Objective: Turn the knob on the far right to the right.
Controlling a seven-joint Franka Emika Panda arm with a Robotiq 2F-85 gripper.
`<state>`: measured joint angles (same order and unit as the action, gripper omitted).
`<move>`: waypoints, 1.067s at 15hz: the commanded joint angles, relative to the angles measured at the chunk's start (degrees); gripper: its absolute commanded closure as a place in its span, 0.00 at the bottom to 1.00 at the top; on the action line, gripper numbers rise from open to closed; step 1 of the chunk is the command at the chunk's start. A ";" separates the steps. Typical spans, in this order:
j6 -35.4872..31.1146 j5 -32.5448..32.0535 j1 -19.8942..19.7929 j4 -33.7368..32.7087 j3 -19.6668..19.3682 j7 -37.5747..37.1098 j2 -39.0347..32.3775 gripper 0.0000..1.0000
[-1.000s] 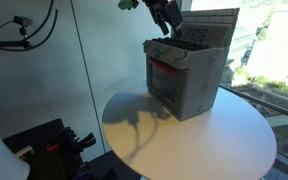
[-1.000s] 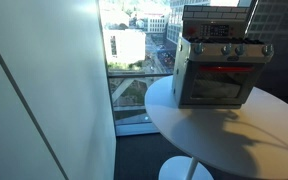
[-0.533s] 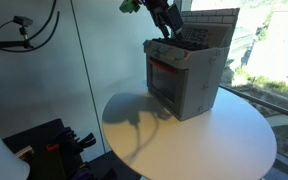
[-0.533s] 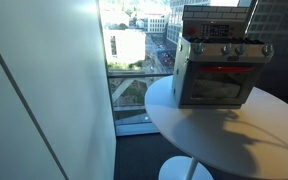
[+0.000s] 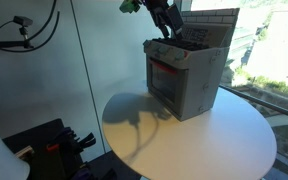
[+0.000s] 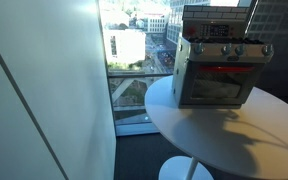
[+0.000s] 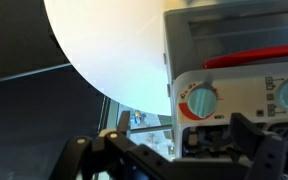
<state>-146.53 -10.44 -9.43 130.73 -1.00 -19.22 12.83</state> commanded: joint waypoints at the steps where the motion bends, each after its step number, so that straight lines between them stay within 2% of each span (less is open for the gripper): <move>1: -0.69 -0.07 0.23 -0.20 -0.12 0.18 -0.64 0.00; 9: -6.21 0.93 1.14 -1.51 -0.72 2.59 -4.60 0.00; 16: -11.33 5.89 2.74 -3.16 -1.39 7.48 -8.38 0.00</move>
<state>-156.87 -7.68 -8.03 129.83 -1.28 -15.26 6.50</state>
